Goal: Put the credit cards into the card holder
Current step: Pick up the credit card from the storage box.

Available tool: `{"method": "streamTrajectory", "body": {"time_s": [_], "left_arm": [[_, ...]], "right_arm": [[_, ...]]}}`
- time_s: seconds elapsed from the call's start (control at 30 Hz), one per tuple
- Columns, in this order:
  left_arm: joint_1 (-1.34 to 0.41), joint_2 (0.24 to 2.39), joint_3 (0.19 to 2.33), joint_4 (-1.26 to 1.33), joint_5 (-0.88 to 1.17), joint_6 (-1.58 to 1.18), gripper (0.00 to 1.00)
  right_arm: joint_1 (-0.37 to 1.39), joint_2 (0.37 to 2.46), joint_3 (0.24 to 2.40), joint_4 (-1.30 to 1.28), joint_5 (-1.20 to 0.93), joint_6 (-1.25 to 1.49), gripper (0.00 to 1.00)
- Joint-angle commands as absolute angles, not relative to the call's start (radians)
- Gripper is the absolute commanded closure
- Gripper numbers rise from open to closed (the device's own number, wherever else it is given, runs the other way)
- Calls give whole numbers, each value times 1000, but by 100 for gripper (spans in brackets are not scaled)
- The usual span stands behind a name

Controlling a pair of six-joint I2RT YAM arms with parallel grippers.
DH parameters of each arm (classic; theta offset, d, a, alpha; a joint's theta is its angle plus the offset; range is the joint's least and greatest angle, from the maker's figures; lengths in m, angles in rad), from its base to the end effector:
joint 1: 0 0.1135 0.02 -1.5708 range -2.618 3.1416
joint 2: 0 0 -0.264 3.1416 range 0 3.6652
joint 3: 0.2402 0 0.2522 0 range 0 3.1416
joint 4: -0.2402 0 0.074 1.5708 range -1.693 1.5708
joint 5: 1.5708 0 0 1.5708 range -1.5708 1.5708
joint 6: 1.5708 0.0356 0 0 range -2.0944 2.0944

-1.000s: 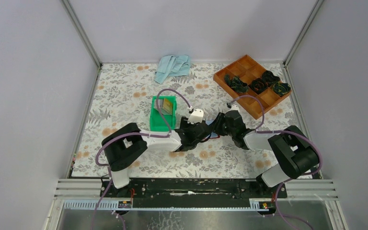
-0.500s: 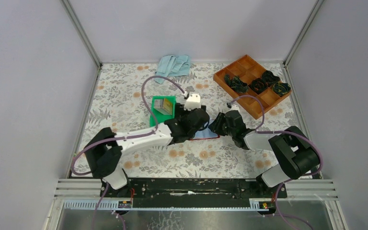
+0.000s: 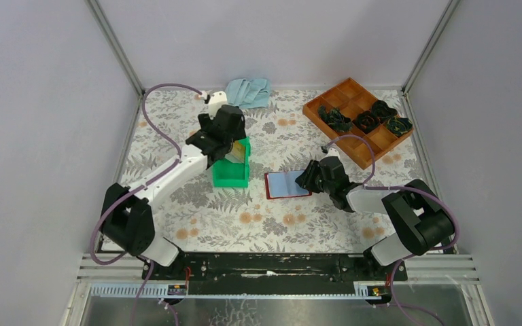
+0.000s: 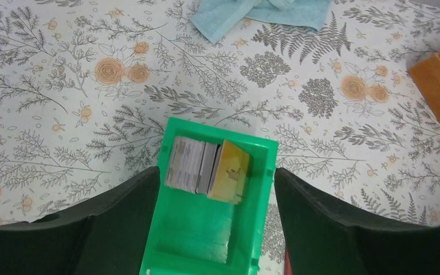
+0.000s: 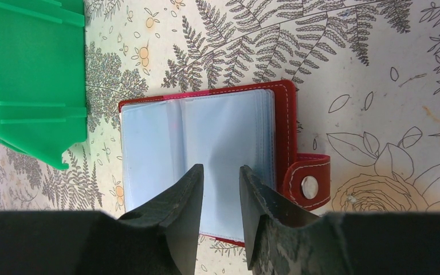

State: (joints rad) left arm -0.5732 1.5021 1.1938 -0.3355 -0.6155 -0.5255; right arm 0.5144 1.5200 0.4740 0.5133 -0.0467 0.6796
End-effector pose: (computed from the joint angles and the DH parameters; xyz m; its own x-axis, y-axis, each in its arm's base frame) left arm 0.2934 -0.1649 0.2979 -0.4638 -0.1881 -0.8658 -0.2055 0.9734 -0.1014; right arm 0.2391 0.1371 0.1396 -0.6748 0.3398 -0.6551 -0.1316 0.8181 0.5598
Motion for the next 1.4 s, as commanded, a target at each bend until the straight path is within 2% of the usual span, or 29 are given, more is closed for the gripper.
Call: {"method": "streamTrajectory", "body": {"time_s": [0.0, 0.53, 0.77, 1.0, 1.37], "left_arm": [[-498, 1557, 1249, -380, -439, -475, 21], [-368, 1682, 1284, -407, -153, -435, 27], [-359, 1722, 1295, -418, -108, -410, 27], [-367, 1736, 1307, -429, -131, -400, 28], [-460, 1786, 1369, -484, -321, -353, 31]], "right_arm": [[519, 1506, 505, 511, -64, 661, 63], [519, 1526, 514, 521, -81, 658, 63], [519, 1526, 513, 523, -78, 660, 63], [519, 1527, 509, 526, -77, 661, 63], [520, 1529, 502, 536, -78, 665, 63]]}}
